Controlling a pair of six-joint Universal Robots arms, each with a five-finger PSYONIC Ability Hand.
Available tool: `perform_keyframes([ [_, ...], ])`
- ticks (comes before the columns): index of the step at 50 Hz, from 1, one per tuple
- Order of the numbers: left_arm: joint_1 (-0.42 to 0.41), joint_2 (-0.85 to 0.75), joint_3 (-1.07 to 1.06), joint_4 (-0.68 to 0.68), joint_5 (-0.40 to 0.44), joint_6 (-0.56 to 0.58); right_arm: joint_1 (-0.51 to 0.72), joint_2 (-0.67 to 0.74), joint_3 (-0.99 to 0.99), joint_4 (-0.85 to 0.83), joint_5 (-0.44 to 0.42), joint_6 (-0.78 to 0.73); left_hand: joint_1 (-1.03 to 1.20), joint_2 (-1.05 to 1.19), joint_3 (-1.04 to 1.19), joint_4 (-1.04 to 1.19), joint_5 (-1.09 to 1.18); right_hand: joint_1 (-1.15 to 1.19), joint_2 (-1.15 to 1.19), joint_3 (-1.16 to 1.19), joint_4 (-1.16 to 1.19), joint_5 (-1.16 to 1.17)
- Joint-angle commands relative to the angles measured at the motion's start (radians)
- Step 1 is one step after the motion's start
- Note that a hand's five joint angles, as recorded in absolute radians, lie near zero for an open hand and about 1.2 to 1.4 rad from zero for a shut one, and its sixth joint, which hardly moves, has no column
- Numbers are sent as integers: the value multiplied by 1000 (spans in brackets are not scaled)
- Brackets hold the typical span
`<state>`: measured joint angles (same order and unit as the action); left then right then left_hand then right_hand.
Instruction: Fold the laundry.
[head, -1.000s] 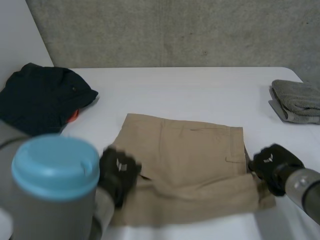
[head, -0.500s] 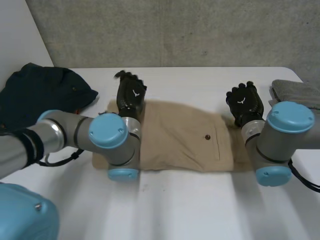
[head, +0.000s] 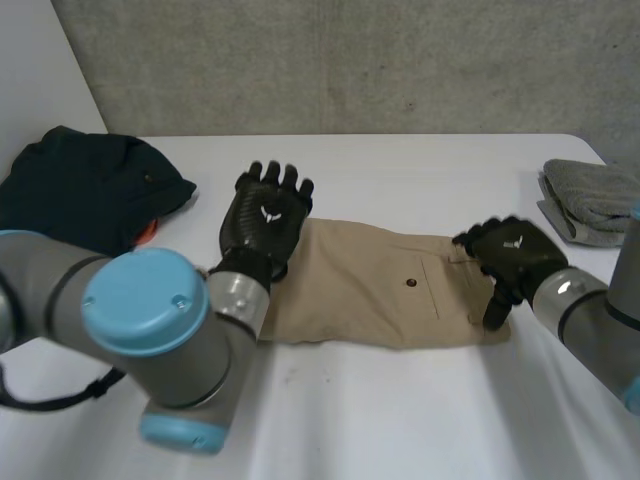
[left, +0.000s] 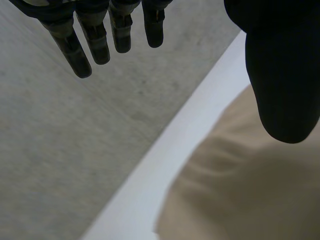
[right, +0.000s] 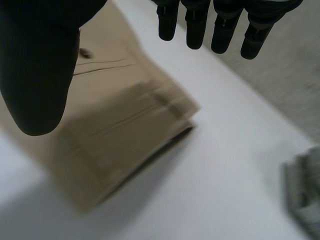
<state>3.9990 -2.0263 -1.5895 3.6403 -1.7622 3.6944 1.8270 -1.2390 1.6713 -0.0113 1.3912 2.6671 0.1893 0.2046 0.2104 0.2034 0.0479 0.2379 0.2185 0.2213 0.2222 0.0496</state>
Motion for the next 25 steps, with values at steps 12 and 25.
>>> perform_keyframes([
  [12, 2, 89, -83, -127, 32, -188, -84, 138, 8, -127, 48, 17, -5, -20, -26, -19, -38, 1158, 1178, 1175, 1174, 1172],
  [25, 26, 204, -142, -132, 32, -194, -169, -33, 54, -180, 78, -400, -8, -23, -29, -22, -41, 1158, 1178, 1175, 1174, 1172],
])
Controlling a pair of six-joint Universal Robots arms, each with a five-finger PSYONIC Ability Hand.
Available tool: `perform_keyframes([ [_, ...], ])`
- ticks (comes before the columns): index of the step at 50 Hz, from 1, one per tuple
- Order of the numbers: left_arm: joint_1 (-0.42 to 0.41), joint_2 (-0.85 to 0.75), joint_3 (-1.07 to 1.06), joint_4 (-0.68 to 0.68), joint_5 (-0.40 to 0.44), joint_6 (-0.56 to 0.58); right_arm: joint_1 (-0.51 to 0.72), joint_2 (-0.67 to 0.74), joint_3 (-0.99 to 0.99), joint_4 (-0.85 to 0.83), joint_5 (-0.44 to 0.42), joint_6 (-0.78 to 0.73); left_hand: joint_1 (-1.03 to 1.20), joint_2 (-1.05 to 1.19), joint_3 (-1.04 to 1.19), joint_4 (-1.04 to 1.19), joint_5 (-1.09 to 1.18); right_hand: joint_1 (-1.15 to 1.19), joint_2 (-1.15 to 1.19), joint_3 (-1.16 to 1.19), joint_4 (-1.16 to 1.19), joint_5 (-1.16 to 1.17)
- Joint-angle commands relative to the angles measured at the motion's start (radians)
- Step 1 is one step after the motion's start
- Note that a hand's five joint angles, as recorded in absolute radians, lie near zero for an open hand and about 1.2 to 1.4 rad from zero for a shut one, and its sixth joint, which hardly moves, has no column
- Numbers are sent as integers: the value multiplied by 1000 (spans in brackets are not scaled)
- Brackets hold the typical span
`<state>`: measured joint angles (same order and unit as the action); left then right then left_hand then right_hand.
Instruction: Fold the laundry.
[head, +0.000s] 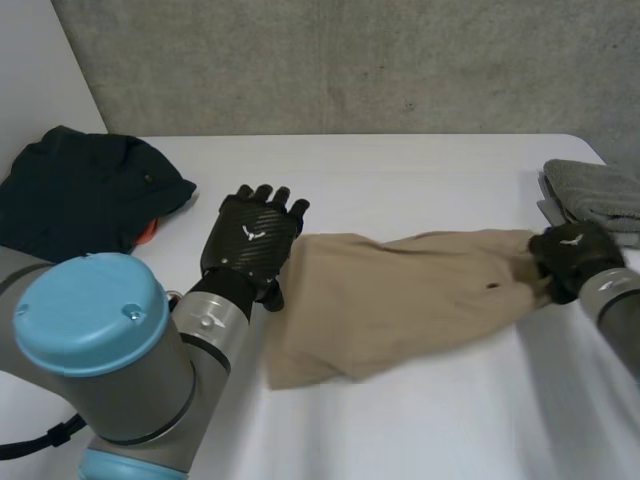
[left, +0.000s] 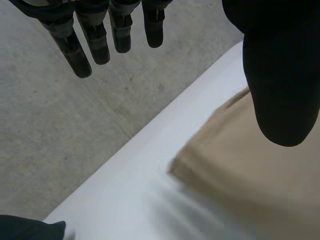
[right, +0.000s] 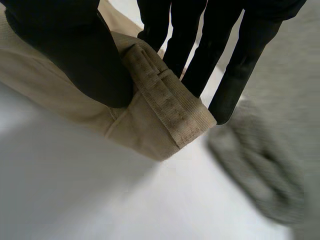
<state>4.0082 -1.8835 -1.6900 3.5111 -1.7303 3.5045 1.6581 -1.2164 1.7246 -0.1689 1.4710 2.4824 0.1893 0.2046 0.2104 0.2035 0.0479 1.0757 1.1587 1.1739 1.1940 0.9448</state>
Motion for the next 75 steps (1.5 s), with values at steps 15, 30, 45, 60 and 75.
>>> perform_keyframes([
  [15, 78, 141, -100, -3, -20, -7, 592, 75, 15, -270, -325, -428, -14, -29, -35, -28, -47, 321, 238, 222, 202, 277],
  [30, 74, 54, 113, 11, -18, -2, 352, -189, -19, -202, -333, 399, -11, -26, -32, -25, -44, -901, -984, -999, -1019, -945],
  [45, -74, -417, 555, -297, 35, -48, 255, 174, -310, 314, -307, 428, 10, -6, -12, -5, -24, -901, -984, -999, -1019, -945],
  [60, -72, -496, 601, -544, -23, -35, 261, 256, -321, 249, -141, 205, 27, 12, 6, 13, -6, -888, -971, -986, -1006, -932],
  [75, -69, -102, 495, -420, 1, -45, 284, -162, 53, -110, -173, 197, 1, -15, -20, -13, -32, -901, -984, -999, -1019, -945],
])
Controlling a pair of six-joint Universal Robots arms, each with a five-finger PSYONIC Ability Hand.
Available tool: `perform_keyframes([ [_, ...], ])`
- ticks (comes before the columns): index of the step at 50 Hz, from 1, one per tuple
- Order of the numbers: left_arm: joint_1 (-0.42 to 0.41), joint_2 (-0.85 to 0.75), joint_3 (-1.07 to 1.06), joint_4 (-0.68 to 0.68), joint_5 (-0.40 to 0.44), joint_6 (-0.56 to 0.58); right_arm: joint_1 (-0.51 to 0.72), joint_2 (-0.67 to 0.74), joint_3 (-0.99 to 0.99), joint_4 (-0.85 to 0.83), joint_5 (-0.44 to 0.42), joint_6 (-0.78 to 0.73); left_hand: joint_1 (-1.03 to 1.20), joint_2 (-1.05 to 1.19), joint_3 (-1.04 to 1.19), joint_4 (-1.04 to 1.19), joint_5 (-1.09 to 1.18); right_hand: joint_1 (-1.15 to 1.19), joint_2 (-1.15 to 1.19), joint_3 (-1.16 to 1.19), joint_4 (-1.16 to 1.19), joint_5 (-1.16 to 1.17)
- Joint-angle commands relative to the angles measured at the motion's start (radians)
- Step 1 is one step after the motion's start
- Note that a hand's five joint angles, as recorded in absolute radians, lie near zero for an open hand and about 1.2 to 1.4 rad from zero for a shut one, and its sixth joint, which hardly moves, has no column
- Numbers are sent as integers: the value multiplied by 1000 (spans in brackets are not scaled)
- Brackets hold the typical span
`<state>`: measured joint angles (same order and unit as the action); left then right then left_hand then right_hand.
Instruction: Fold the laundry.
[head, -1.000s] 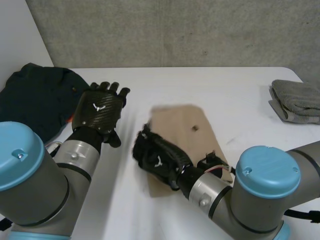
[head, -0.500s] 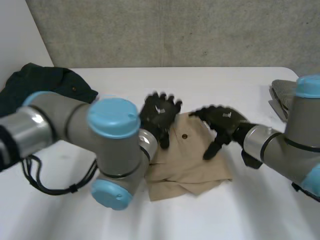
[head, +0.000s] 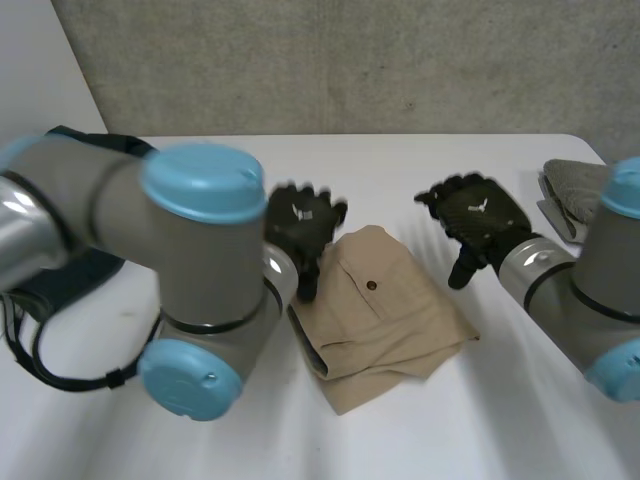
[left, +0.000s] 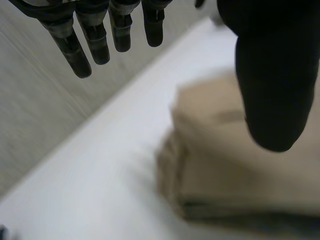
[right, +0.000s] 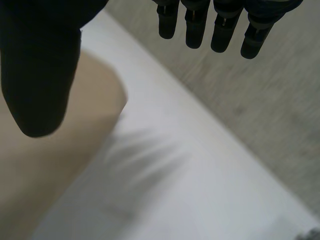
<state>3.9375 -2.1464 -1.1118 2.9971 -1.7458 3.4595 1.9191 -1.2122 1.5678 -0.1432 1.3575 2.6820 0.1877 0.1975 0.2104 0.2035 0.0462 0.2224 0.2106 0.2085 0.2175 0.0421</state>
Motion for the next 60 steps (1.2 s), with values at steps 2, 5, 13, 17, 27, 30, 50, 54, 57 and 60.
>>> perform_keyframes([
  [2, 3, 206, -128, 131, 43, 0, 37, -181, 259, -153, -96, -10, 2, -7, -20, -13, -31, -48, -36, -34, -43, -42],
  [5, 3, 250, -186, 154, 109, -3, 55, -187, 349, -180, -182, -45, 2, -7, -20, -13, -31, -48, -36, -34, -43, -42],
  [13, 13, 269, -249, 155, 164, -69, 37, -127, 451, -233, -316, -195, 8, -2, -15, -8, -25, -46, -35, -33, -41, -41],
  [17, 14, 263, -255, 157, 167, -89, 11, -47, 445, -240, -336, -269, 8, -2, -15, -8, -25, -38, -26, -24, -33, -32],
  [27, 29, 255, -255, 158, 169, -89, 9, 72, 405, -311, -344, -367, 11, 1, -12, -5, -22, 15, 27, 29, 20, 21],
  [30, 29, 255, -255, 160, 169, -89, 9, 94, 388, -357, -342, -347, 11, 1, -12, -5, -22, 94, 106, 108, 99, 100],
  [50, 37, 266, -270, 160, 169, -92, 47, 195, 209, -414, -295, -174, 14, 4, -9, -2, -19, 370, 382, 384, 375, 376],
  [54, 37, 267, -272, 160, 169, -91, 57, 240, 149, -412, -253, -162, 14, 4, -9, -2, -19, 655, 666, 668, 659, 660],
  [57, 39, 267, -272, 160, 169, -91, 64, 264, 103, -412, -229, -134, 14, 4, -9, -2, -19, 1085, 1097, 1099, 1090, 1091],
  [60, 40, 269, -272, 161, 170, -91, 64, 290, 48, -408, -204, -88, 11, 1, -12, -5, -22, 1174, 1186, 1188, 1179, 1180],
])
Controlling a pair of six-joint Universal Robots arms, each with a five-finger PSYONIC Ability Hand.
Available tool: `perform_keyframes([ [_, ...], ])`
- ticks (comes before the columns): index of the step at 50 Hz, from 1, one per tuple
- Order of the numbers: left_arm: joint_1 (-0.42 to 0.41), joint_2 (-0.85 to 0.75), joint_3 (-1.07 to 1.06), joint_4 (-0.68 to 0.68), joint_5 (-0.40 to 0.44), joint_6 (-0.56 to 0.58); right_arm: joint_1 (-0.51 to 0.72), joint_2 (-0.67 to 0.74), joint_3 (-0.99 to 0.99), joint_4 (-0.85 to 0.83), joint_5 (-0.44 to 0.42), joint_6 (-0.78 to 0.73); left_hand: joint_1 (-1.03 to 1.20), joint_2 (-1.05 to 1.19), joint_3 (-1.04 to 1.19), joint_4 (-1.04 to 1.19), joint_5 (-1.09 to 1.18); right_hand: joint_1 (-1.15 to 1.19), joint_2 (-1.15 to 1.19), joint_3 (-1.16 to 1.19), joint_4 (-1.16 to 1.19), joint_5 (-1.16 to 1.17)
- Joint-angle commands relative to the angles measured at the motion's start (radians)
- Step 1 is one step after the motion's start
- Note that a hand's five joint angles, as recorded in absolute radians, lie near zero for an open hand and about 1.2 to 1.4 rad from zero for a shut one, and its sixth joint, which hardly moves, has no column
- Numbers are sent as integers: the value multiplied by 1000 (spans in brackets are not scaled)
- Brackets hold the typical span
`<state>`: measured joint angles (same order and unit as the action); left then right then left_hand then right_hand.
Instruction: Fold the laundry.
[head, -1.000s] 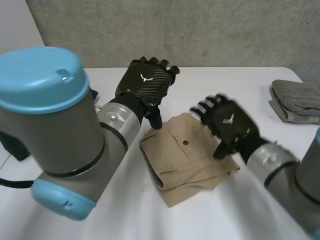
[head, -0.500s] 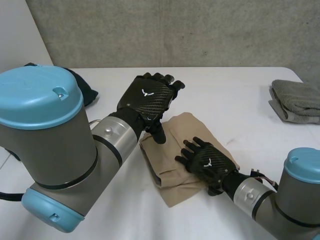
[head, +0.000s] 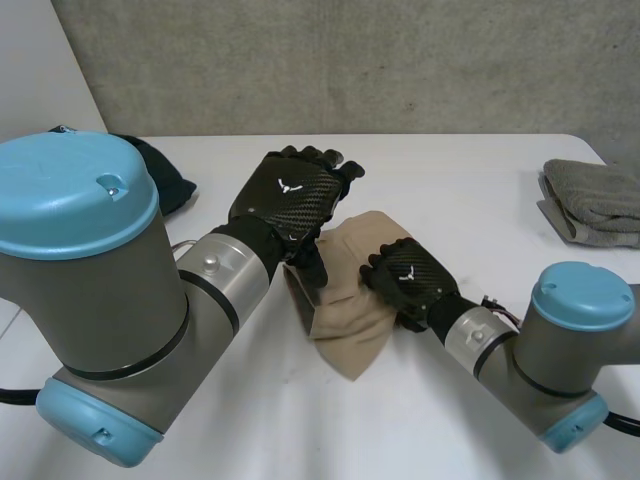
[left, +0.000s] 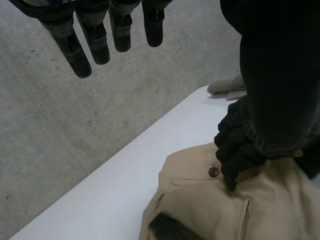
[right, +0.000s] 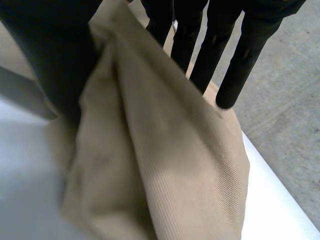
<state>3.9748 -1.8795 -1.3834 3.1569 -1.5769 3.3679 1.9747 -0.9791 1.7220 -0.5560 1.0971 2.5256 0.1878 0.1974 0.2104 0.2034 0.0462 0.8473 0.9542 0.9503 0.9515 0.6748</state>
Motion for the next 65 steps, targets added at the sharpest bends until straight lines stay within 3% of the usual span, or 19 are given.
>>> perform_keyframes([
  [1, 4, 2, 0, 2, 1, 1, 9, 62, -120, 7, 61, 77, 11, 1, -12, -5, -22, 549, 442, 446, 445, 547],
  [16, 9, 22, 53, 6, 3, 4, -25, 19, -447, -15, 127, 162, 11, 1, -12, -5, -22, 549, 442, 446, 445, 547],
  [25, -3, 28, 70, 43, 47, 5, -232, 74, -634, -201, 150, 326, 8, -2, -15, -8, -25, 549, 442, 446, 445, 547],
  [32, -2, 33, 72, 51, 97, 2, -411, 186, -786, -232, 130, 366, 11, 1, -12, -5, -22, 549, 442, 446, 445, 547],
  [36, -3, 26, 69, 51, 100, 2, -507, 302, -883, -246, 75, 453, 11, 1, -12, -5, -22, 549, 442, 446, 445, 547],
  [41, -3, 11, 64, 51, 106, 2, -608, 482, -958, -301, -72, 564, 8, -2, -15, -7, -25, 549, 442, 446, 445, 547],
  [48, -16, -1, 49, 51, 132, -4, -734, 617, -938, -415, -232, 582, 11, 1, -12, -5, -22, 549, 442, 446, 445, 547],
  [58, -17, -12, 33, 52, 158, -18, -792, 652, -885, -421, -388, 579, 14, 4, -9, -2, -19, 549, 442, 446, 445, 547],
  [65, -16, -15, 33, 52, 158, -19, -803, 609, -845, -426, -398, 581, 14, 4, -9, -2, -19, 549, 442, 446, 445, 547],
])
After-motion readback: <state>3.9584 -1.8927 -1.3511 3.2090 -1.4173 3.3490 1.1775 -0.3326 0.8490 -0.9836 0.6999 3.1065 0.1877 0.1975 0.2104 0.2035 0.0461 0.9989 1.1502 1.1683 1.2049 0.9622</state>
